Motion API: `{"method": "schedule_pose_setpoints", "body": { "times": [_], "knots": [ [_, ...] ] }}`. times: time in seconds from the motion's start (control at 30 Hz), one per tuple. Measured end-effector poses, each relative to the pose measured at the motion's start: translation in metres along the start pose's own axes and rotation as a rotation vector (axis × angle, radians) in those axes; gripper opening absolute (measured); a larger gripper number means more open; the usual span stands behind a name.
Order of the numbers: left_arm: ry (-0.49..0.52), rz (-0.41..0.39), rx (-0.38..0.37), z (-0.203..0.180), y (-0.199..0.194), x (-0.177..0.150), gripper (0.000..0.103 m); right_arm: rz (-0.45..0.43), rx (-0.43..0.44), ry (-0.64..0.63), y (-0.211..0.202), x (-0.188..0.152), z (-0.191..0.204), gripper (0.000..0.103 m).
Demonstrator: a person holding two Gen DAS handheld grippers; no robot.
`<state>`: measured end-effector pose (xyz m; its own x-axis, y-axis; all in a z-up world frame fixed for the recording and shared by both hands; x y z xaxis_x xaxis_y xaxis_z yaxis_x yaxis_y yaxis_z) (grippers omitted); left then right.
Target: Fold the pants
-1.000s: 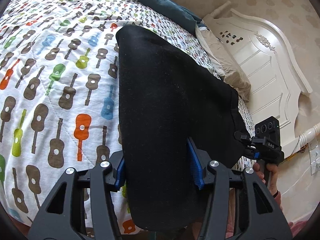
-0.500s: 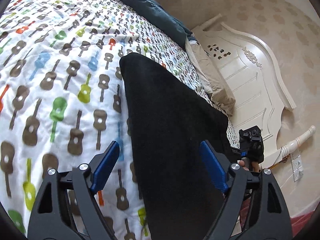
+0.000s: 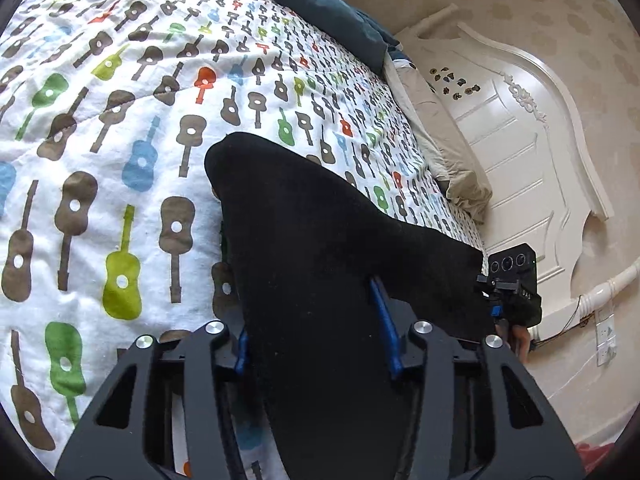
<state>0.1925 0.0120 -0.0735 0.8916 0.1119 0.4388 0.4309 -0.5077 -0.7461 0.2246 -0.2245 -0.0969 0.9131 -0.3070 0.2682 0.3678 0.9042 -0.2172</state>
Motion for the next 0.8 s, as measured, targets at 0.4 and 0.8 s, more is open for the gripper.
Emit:
{"method": "schedule_pose_setpoints", "body": {
  "times": [0.4,0.8],
  "knots": [
    [0.037,-0.091,0.069,-0.004,-0.010,0.037,0.032,-0.076,-0.009,-0.102,0.011,0.036,0.037,0.025],
    [0.035,-0.073,0.174,0.023,0.024,0.118,0.032,-0.128,0.029,-0.039,0.045,0.125,0.011,0.004]
  ]
}}
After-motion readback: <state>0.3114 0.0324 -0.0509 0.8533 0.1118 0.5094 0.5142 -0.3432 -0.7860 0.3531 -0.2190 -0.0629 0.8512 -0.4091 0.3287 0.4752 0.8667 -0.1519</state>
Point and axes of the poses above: each gripper's, at about its wrist camera, not at the fingertips, and y roughly the way its jaws point, z to its left, x to its top, the point moved 7 cm from there along y, roughly the way its jaws point, and after that the axes turned 14 degrees about x, right-handed, at the moved point
